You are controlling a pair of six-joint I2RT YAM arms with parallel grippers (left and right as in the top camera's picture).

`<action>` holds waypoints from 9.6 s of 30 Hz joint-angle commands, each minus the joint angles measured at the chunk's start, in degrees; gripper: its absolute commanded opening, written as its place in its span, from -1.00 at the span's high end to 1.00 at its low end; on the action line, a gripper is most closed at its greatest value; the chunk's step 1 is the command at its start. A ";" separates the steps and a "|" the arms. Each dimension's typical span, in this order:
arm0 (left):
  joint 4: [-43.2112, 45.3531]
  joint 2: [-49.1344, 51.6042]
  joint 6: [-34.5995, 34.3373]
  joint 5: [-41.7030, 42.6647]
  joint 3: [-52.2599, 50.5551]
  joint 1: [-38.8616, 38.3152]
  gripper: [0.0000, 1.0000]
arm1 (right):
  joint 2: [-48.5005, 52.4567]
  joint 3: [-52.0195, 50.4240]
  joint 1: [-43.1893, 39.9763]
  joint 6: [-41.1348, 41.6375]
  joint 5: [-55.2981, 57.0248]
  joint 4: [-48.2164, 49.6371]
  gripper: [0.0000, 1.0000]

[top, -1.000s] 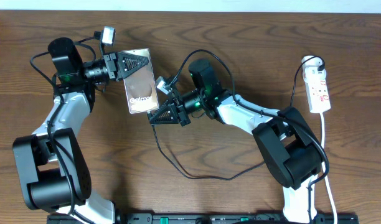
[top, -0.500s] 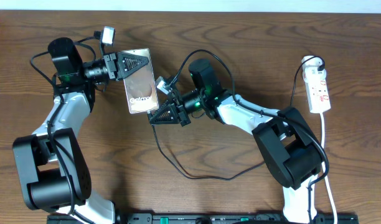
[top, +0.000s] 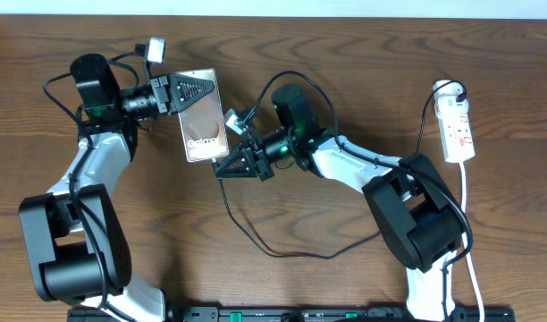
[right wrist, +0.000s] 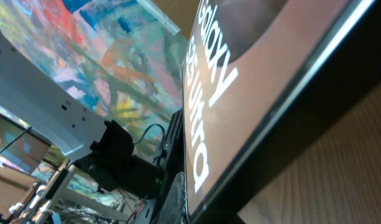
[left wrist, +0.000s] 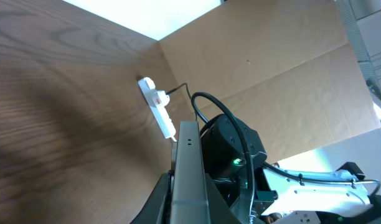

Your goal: Plug charger to phone and switch on socket

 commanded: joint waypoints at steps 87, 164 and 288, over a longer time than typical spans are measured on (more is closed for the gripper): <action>16.28 0.26 -15.21 -6.49 0.04 1.05 0.85 | 0.50 0.11 -2.32 7.28 -1.31 8.37 0.98; 16.31 0.26 -11.45 -0.63 0.04 -0.31 0.85 | 0.50 0.11 -2.10 12.52 0.44 12.96 0.98; -33.18 0.33 15.45 -21.66 0.04 9.40 0.85 | 0.50 0.11 -8.22 37.16 5.55 29.66 -0.98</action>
